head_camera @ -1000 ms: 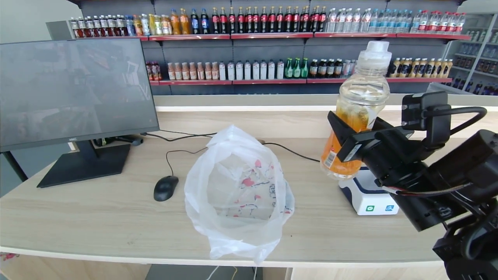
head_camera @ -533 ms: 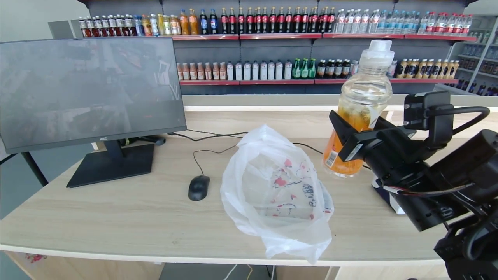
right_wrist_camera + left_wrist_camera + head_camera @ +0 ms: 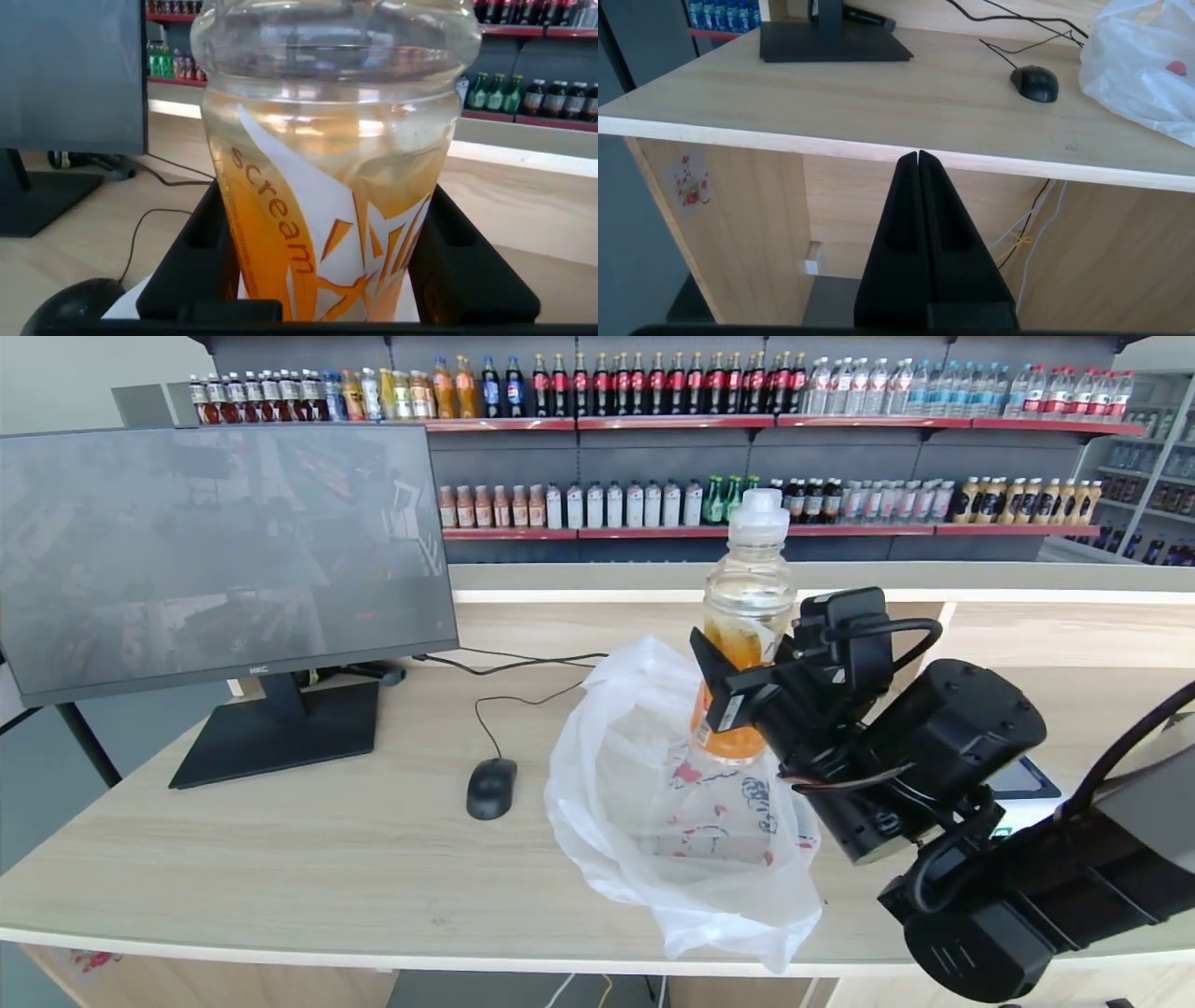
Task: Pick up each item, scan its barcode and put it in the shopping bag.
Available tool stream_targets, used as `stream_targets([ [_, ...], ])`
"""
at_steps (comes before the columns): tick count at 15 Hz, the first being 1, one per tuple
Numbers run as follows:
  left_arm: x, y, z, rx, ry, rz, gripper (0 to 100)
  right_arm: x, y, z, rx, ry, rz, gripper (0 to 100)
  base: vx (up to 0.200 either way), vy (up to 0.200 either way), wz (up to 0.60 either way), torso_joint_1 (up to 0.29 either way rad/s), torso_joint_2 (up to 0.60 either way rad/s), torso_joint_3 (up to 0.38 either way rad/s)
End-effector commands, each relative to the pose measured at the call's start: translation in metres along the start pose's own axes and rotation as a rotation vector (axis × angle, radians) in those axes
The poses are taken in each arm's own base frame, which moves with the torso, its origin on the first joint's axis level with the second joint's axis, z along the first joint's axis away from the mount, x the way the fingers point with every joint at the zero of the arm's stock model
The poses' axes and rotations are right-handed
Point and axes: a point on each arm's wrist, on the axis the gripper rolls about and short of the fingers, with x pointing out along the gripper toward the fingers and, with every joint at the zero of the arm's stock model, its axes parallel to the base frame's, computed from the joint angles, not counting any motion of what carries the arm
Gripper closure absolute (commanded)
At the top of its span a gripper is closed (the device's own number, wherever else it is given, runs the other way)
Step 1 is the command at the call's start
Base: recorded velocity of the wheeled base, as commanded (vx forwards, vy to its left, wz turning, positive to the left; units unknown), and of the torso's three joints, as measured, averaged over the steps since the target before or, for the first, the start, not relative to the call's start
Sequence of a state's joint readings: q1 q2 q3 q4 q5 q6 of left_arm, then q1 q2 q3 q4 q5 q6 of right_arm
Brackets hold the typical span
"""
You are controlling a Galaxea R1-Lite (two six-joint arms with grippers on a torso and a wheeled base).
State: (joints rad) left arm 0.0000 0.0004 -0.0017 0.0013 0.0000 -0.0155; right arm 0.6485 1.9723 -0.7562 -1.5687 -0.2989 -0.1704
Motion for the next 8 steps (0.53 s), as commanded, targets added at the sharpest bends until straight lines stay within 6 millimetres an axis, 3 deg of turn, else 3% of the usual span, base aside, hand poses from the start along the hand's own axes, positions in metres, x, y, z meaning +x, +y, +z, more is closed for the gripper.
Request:
stream_targets([
  [1,0.000,0.000,0.000,-0.001,0.000,0.000,100,0.009,0.025,-0.020,0.009,0.019,0.047,100,0.000,0.000,0.00,0.000,0.00,0.000],
  [8,0.000,0.000,0.000,0.000,0.000,0.000,100,0.028,0.050,-0.043,0.042,0.005,0.075,100,0.000,0.000,0.00,0.000,0.00,0.000],
])
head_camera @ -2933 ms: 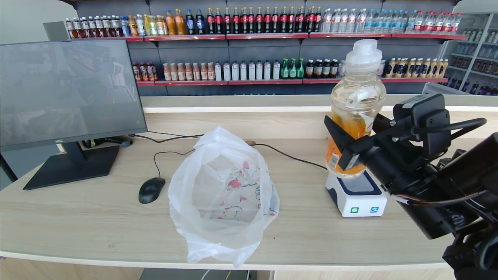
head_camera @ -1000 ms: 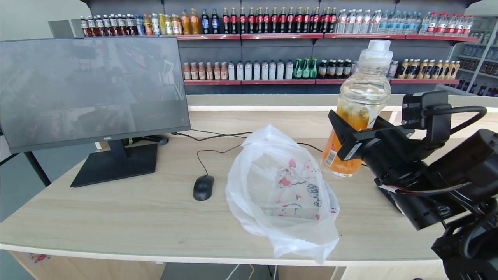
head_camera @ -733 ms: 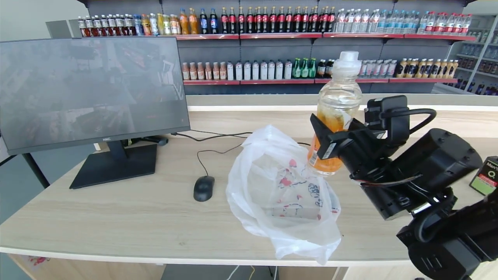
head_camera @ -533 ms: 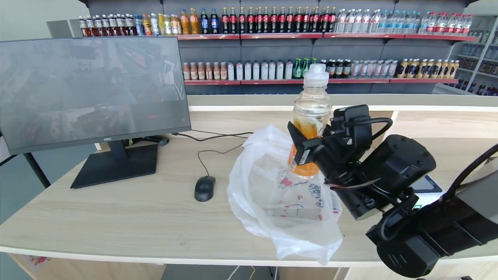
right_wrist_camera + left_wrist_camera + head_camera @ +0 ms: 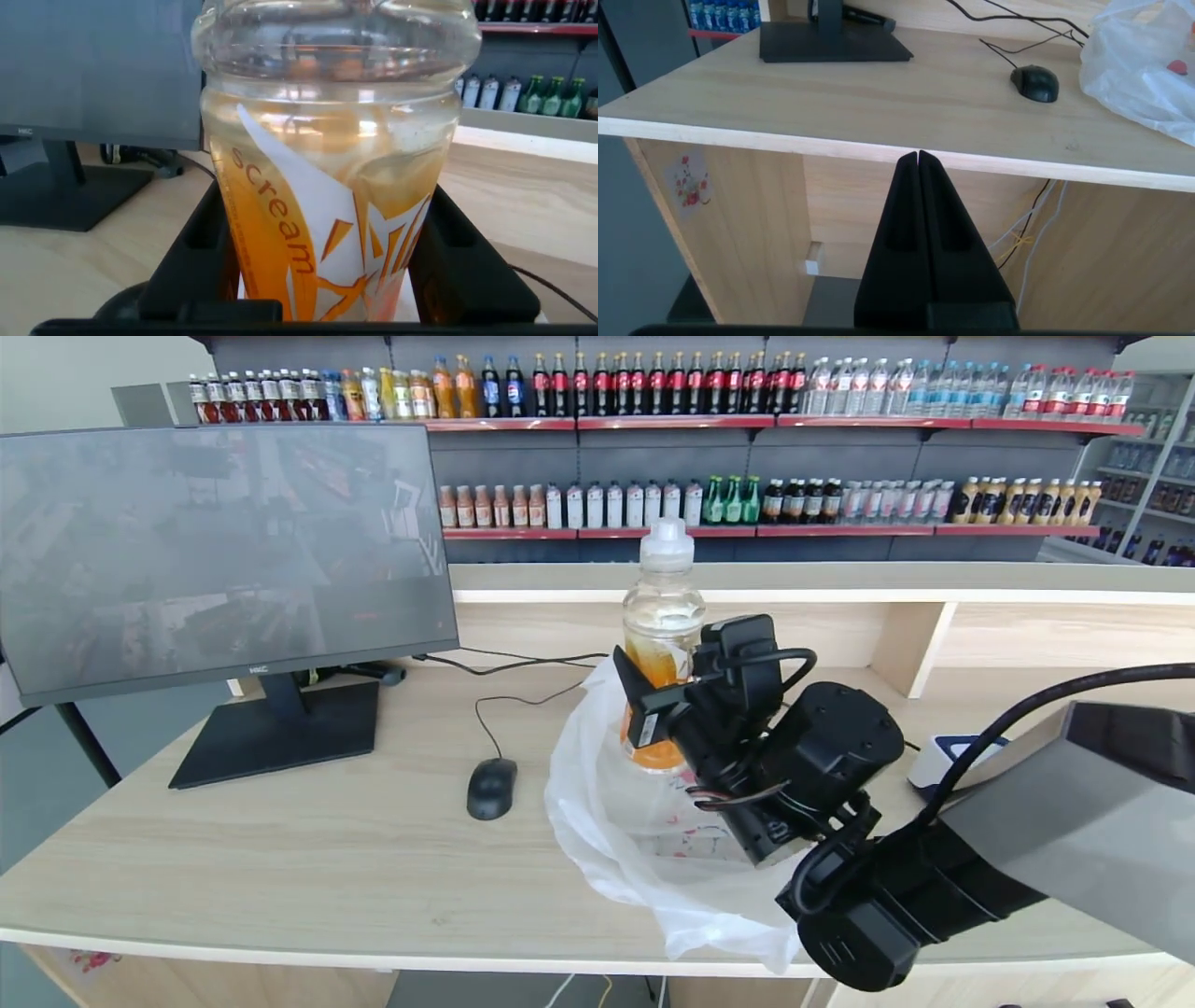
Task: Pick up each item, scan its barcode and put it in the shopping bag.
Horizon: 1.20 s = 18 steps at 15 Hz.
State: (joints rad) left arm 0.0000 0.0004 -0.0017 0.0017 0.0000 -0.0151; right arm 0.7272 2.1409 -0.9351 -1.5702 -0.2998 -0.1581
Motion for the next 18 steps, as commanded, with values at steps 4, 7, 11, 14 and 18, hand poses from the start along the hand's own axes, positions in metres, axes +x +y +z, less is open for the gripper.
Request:
stream_targets([
  [4,0.000,0.000,0.000,0.000,0.000,0.000,100,0.015,0.015,-0.034,0.019,0.019,0.006,100,0.000,0.000,0.00,0.000,0.00,0.000],
  [7,0.000,0.000,0.000,0.000,0.000,0.000,100,0.020,0.025,-0.044,0.037,0.016,0.020,100,0.000,0.000,0.00,0.000,0.00,0.000],
  [11,0.000,0.000,0.000,0.000,0.001,0.000,100,0.021,0.027,-0.050,0.036,0.024,0.005,100,0.000,0.000,0.00,0.000,0.00,0.000],
  [14,0.000,0.000,0.000,0.000,-0.002,0.000,100,0.020,0.029,-0.057,0.034,0.038,0.012,100,0.000,0.000,0.00,0.000,0.00,0.000],
  [18,0.000,0.000,0.000,0.001,0.000,0.000,100,0.018,0.031,-0.069,0.038,0.063,0.010,100,0.000,0.000,0.00,0.000,0.00,0.000],
])
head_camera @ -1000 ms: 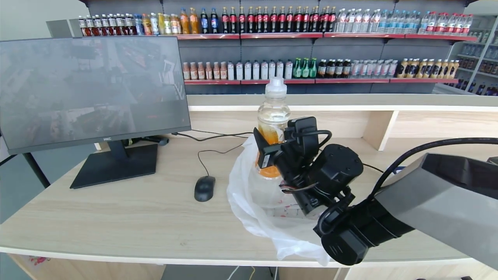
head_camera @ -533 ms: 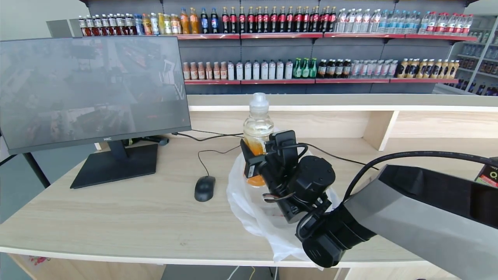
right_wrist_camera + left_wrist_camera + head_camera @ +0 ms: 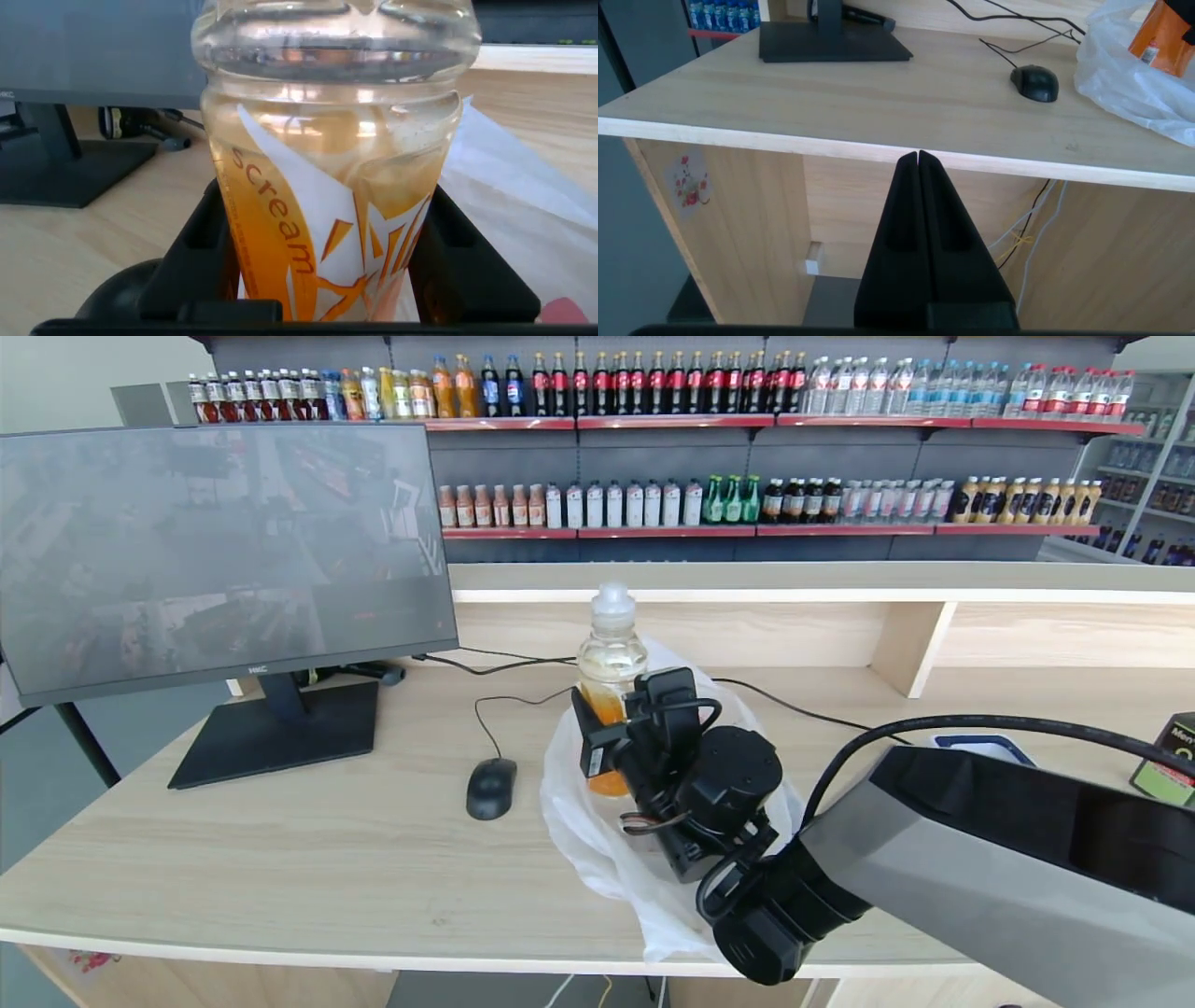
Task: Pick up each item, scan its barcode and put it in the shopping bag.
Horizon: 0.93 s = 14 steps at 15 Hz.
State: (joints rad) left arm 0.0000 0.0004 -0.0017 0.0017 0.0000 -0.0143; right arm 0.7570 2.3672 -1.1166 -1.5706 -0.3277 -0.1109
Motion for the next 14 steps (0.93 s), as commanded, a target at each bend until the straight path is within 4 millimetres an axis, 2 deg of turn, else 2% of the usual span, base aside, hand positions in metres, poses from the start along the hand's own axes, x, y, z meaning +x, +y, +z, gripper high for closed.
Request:
stream_targets([
  [1,0.000,0.000,0.000,0.000,0.000,0.000,100,-0.003,0.002,-0.008,0.000,0.025,0.006,100,0.000,0.000,0.00,0.000,0.00,0.000],
  [14,0.000,0.000,0.000,-0.001,0.000,0.000,100,-0.017,0.006,-0.020,0.013,0.092,-0.006,100,0.000,0.000,0.00,0.000,0.00,0.000],
])
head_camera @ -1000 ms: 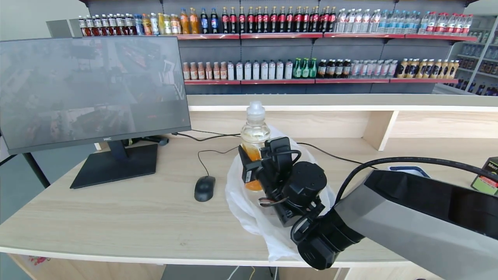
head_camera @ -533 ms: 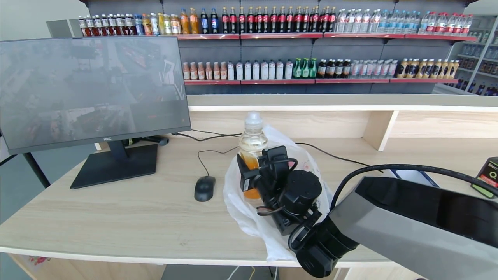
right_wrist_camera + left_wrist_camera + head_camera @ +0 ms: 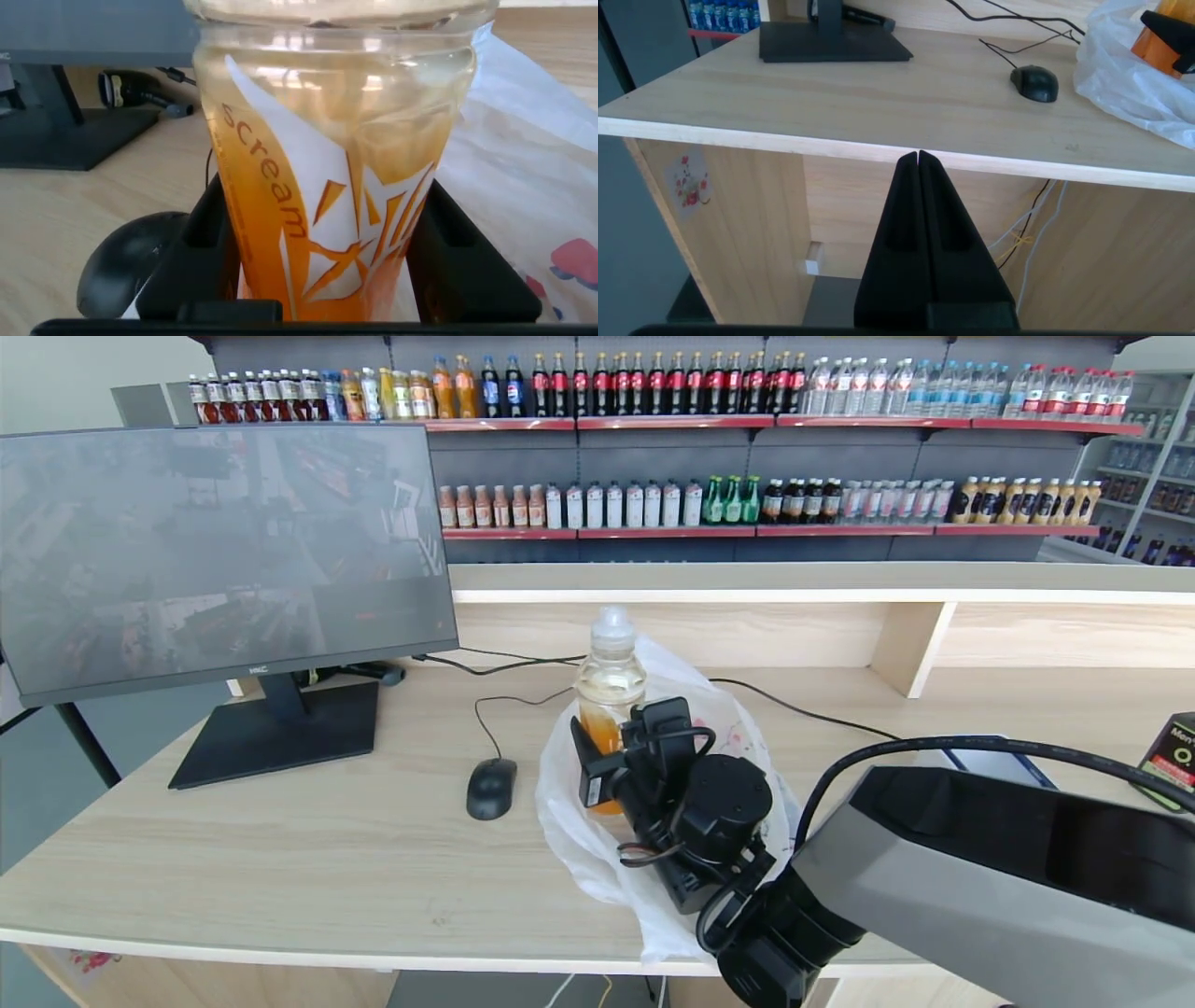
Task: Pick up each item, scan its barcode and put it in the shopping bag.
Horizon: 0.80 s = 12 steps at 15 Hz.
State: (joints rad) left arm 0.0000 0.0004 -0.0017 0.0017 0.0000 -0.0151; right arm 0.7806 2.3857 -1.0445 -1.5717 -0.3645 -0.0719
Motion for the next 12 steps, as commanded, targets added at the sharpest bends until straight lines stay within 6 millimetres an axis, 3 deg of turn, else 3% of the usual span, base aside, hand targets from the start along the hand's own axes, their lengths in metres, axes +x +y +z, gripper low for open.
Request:
stream_targets([
  [1,0.000,0.000,0.000,0.000,0.000,0.000,100,-0.003,-0.001,-0.001,-0.005,0.013,0.002,100,0.000,0.000,0.00,0.000,0.00,0.000],
  [5,0.000,0.000,0.000,0.000,0.000,0.000,100,-0.004,-0.003,0.003,-0.002,0.011,0.002,100,0.000,0.000,0.00,0.000,0.00,0.000],
  [8,0.000,0.000,0.000,0.000,0.000,0.000,100,-0.011,-0.004,-0.006,-0.014,0.052,0.006,100,0.000,0.000,0.00,0.000,0.00,0.000],
  [9,0.000,0.000,0.000,0.000,0.000,0.000,100,-0.014,-0.005,-0.008,-0.019,0.066,0.013,0,0.000,0.000,0.00,0.000,0.00,0.000],
  [12,0.000,0.000,0.000,0.001,0.000,0.000,100,-0.009,-0.003,-0.003,-0.008,0.037,0.013,0,0.000,0.000,0.00,0.000,0.00,0.000],
])
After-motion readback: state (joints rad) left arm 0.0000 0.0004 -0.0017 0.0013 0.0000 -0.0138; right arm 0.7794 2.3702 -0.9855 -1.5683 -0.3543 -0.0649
